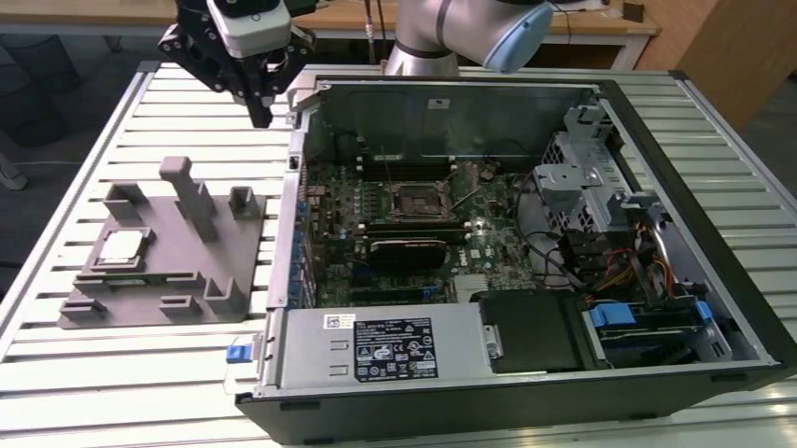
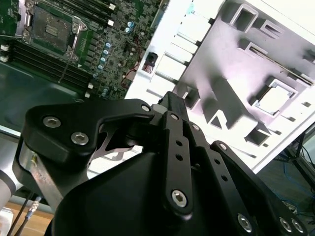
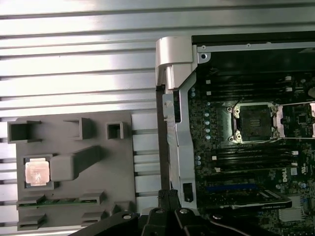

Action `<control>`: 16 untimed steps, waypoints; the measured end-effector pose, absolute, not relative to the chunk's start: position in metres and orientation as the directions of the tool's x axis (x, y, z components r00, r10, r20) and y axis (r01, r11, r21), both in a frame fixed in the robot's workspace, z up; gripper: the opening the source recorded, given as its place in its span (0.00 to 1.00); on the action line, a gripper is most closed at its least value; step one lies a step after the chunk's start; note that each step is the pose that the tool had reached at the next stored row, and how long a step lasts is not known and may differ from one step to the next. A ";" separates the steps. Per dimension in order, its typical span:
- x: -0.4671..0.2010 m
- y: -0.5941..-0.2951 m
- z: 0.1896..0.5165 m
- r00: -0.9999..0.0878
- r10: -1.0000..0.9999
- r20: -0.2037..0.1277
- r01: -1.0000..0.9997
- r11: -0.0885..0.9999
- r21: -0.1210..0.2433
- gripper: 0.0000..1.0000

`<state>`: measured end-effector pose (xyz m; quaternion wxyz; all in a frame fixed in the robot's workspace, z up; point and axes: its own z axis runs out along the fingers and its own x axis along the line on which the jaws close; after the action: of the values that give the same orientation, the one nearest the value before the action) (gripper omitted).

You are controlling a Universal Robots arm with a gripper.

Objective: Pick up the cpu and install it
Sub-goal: 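Reach for the cpu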

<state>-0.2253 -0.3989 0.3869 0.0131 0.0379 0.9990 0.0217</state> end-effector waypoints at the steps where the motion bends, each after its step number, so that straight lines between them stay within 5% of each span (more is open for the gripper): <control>1: -0.226 -0.399 0.387 -0.997 0.076 -0.024 0.075 0.996 0.044 0.11; 16: -0.240 -0.399 0.385 -0.997 0.076 -0.024 0.075 0.996 0.044 0.11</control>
<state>-0.2396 -0.3989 0.3855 0.0130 0.0379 0.9990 0.0217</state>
